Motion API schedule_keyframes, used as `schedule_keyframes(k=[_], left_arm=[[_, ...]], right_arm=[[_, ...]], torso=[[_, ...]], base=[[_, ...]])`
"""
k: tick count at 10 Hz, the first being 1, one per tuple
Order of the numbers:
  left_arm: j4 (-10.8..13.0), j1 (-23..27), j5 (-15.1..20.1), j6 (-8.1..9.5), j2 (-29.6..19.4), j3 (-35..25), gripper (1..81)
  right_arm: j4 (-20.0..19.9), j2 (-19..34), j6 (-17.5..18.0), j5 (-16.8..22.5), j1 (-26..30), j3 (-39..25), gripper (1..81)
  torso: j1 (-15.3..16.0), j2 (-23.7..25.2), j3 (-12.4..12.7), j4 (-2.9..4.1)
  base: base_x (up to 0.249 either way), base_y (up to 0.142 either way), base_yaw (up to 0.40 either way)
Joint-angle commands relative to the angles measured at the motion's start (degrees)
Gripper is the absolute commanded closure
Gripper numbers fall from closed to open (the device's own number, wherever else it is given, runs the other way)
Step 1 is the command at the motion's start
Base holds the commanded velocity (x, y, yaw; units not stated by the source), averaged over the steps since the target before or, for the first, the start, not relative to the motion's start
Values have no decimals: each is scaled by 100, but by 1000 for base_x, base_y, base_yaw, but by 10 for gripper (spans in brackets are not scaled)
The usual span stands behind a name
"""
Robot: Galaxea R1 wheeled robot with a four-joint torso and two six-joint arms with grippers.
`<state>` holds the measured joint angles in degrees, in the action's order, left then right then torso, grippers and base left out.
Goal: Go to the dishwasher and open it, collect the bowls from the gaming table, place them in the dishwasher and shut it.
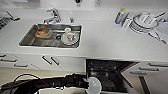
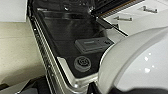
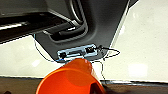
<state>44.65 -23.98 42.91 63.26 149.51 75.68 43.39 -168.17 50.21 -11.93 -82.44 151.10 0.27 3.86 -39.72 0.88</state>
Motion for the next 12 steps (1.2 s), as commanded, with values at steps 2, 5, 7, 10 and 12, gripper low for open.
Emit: schedule_keyframes(k=[2, 5, 7, 10, 12], left_arm=[[-283, 986, 289, 55, 694, 456, 811], [738, 1004, -766, 459, 845, 703, 811], [1089, 1030, -1153, 881, 1135, 1300, 811], [1089, 1127, -1285, 881, 1828, 2046, 811], [1098, 1171, -1285, 873, 2381, 2592, 811]], right_arm=[[56, 26, 6, 323, -190, -64, 811], [65, 18, 6, 323, -190, -82, 811], [65, 35, 6, 323, -190, -82, 811], [65, 9, 6, 323, -120, -99, 811], [65, -9, 6, 324, -110, -108, 811]], torso=[[2, 0, -2, 0], [2, -2, -2, 0], [2, -2, -2, 0], [2, -2, -2, 0], [2, -5, -4, 0]], base=[[0, 0, 0], [0, 0, 0], [0, 0, 0], [0, 0, 0], [0, 0, 0]])
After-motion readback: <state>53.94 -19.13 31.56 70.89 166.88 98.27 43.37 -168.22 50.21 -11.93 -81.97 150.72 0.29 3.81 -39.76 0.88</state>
